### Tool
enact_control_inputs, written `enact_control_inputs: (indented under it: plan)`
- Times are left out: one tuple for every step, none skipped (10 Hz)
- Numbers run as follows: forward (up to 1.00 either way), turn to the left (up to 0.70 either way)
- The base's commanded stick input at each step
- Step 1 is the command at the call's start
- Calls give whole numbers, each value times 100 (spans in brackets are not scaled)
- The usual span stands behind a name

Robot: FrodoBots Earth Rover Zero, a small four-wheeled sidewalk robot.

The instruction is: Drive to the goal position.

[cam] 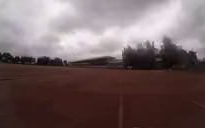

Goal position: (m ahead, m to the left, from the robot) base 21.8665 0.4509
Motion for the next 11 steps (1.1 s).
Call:
enact_control_inputs:
  plan:
    - [70, 0]
    - [70, 0]
    - [70, 0]
    - [70, 0]
    - [70, 0]
    - [70, 0]
    - [70, 0]
    - [70, 0]
    - [70, 0]
    - [70, 0]
    - [70, 0]
